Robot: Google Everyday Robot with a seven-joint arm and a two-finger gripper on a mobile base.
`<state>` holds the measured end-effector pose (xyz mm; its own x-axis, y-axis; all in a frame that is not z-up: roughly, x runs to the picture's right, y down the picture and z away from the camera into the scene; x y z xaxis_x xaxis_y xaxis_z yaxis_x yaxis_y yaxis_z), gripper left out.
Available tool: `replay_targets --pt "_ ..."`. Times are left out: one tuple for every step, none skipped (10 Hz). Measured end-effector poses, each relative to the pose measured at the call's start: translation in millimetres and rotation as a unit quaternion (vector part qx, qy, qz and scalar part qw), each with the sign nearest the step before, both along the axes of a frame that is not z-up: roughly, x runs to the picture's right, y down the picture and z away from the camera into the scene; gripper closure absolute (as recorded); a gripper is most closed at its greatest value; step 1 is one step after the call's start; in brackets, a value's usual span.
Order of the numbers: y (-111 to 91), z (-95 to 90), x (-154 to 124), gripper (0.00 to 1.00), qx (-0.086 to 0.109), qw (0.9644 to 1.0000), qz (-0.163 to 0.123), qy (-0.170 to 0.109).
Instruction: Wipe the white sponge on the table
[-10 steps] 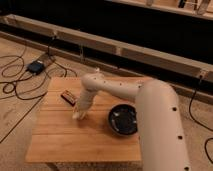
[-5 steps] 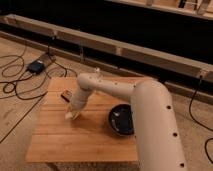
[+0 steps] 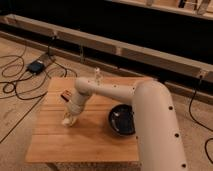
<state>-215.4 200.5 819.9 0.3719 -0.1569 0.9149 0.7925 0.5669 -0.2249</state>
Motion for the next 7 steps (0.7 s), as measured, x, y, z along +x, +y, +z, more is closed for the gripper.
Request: replay_targets --pt "7 -1.7 3 1.0 -0.006 1.0 0.002 0.004" --pt "13 -2.5 9 1.0 -0.013 0.9998 0.001 0.011" --pt "19 -2.8 16 1.0 -0.021 0.9996 0.001 0.021" --pt "23 -1.9 26 1.0 -0.027 0.9991 0.001 0.033" --pt "27 3.7 43 1.0 -0.031 0.9979 0.006 0.056" --pt "25 10.2 58 1.0 -0.03 0.9965 0.014 0.077" --pt "23 13.7 66 1.0 -0.029 0.9956 0.019 0.088"
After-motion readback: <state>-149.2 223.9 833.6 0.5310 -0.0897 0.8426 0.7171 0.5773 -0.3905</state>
